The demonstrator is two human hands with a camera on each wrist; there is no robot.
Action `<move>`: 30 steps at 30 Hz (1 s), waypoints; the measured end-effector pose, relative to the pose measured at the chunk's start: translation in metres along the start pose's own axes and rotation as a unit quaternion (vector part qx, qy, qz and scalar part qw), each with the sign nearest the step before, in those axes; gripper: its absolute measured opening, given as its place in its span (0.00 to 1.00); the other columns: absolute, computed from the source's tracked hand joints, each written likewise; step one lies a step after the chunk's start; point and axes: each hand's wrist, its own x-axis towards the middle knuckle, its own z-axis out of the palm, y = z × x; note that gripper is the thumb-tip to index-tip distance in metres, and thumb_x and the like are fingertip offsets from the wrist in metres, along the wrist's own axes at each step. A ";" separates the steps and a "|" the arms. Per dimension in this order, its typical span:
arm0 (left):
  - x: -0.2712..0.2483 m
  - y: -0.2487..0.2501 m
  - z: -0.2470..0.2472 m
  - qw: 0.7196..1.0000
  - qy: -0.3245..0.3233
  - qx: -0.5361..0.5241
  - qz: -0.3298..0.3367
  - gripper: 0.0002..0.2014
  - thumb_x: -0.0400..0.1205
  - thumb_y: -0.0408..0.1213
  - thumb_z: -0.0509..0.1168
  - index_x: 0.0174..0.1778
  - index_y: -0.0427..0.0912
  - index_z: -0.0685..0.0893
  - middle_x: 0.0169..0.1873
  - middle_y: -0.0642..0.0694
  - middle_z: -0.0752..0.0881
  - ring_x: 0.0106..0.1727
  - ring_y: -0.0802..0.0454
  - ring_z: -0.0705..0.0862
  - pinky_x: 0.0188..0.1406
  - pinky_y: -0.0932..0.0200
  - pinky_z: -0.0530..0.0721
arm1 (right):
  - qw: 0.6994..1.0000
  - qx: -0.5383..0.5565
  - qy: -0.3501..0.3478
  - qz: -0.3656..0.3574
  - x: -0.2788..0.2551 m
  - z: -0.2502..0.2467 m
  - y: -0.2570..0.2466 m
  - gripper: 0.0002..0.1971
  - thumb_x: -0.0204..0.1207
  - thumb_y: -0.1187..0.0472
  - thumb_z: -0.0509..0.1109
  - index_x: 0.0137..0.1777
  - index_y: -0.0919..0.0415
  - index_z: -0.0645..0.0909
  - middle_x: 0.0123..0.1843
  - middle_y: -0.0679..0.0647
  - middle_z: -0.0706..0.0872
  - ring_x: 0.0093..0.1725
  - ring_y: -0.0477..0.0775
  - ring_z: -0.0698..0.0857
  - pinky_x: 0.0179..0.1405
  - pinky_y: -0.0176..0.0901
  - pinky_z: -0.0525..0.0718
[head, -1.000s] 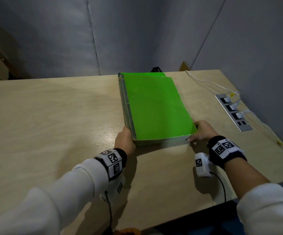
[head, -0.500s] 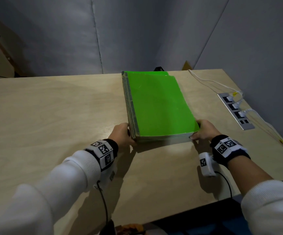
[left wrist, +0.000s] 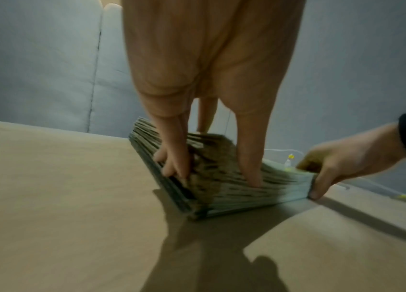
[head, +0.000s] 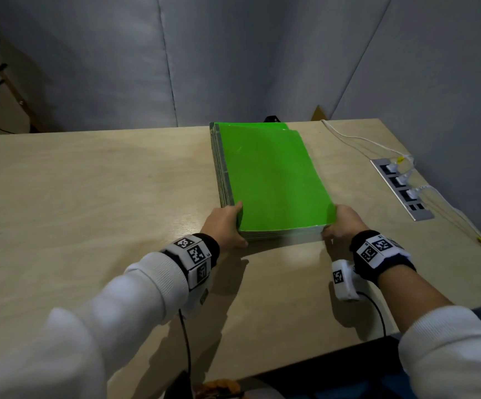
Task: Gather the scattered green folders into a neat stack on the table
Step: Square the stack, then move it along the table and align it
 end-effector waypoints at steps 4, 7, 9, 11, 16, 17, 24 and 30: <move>0.004 0.000 0.000 1.000 -0.001 -0.022 -0.008 0.44 0.74 0.30 0.73 0.83 0.36 0.55 0.73 0.35 0.75 0.73 0.39 0.74 0.68 0.56 0.74 | 1.000 0.004 -0.008 -0.002 0.010 0.003 0.003 0.31 0.53 0.68 0.82 0.59 0.71 0.79 0.58 0.67 0.84 0.53 0.63 0.86 0.51 0.50 0.87; 0.004 -0.006 -0.006 0.999 -0.002 -0.049 -0.003 0.45 0.73 0.29 0.74 0.82 0.36 0.55 0.76 0.35 0.73 0.74 0.39 0.74 0.69 0.56 0.73 | 0.999 0.034 -0.016 0.008 0.000 -0.005 -0.002 0.28 0.56 0.74 0.80 0.59 0.73 0.80 0.54 0.64 0.87 0.53 0.63 0.87 0.45 0.45 0.83; 0.002 -0.011 -0.006 0.995 -0.002 -0.096 -0.019 0.50 0.70 0.29 0.76 0.83 0.37 0.51 0.74 0.33 0.73 0.72 0.37 0.76 0.65 0.54 0.76 | 0.999 0.045 -0.028 0.006 -0.002 -0.007 0.003 0.27 0.59 0.75 0.79 0.61 0.72 0.80 0.54 0.65 0.87 0.56 0.63 0.86 0.47 0.43 0.79; 0.001 -0.013 0.000 0.993 0.002 -0.109 -0.039 0.56 0.68 0.29 0.78 0.83 0.36 0.44 0.69 0.29 0.78 0.66 0.34 0.80 0.59 0.51 0.80 | 0.999 0.042 -0.025 -0.001 -0.002 -0.008 0.005 0.27 0.59 0.75 0.80 0.61 0.72 0.81 0.56 0.66 0.88 0.57 0.64 0.86 0.50 0.45 0.81; 0.004 0.000 0.020 0.998 0.022 -0.006 -0.064 0.47 0.78 0.23 0.65 0.79 0.26 0.34 0.62 0.27 0.81 0.60 0.34 0.83 0.55 0.52 0.81 | 1.000 0.025 0.005 0.006 -0.002 -0.005 0.004 0.25 0.57 0.72 0.82 0.57 0.74 0.84 0.54 0.66 0.89 0.53 0.62 0.88 0.51 0.47 0.85; 0.005 0.002 0.023 0.997 0.034 0.007 -0.067 0.44 0.79 0.21 0.62 0.79 0.26 0.34 0.62 0.26 0.81 0.60 0.34 0.83 0.55 0.52 0.81 | 1.000 0.022 0.009 0.003 -0.002 -0.004 0.003 0.26 0.57 0.72 0.82 0.58 0.73 0.84 0.54 0.66 0.89 0.53 0.62 0.88 0.52 0.47 0.85; 0.005 -0.003 0.031 0.995 0.066 0.029 -0.074 0.41 0.80 0.19 0.59 0.81 0.28 0.37 0.62 0.27 0.79 0.60 0.34 0.82 0.57 0.51 0.80 | 1.000 0.028 0.009 0.009 -0.004 -0.005 0.003 0.26 0.58 0.71 0.82 0.58 0.73 0.83 0.54 0.67 0.89 0.53 0.63 0.88 0.50 0.46 0.85; 0.014 -0.019 0.026 0.997 0.032 -0.021 -0.060 0.47 0.75 0.24 0.68 0.82 0.33 0.42 0.65 0.27 0.76 0.62 0.31 0.80 0.56 0.47 0.80 | 0.997 0.078 0.009 -0.006 -0.007 -0.003 0.010 0.27 0.59 0.75 0.80 0.61 0.70 0.82 0.54 0.67 0.88 0.56 0.65 0.87 0.56 0.53 0.84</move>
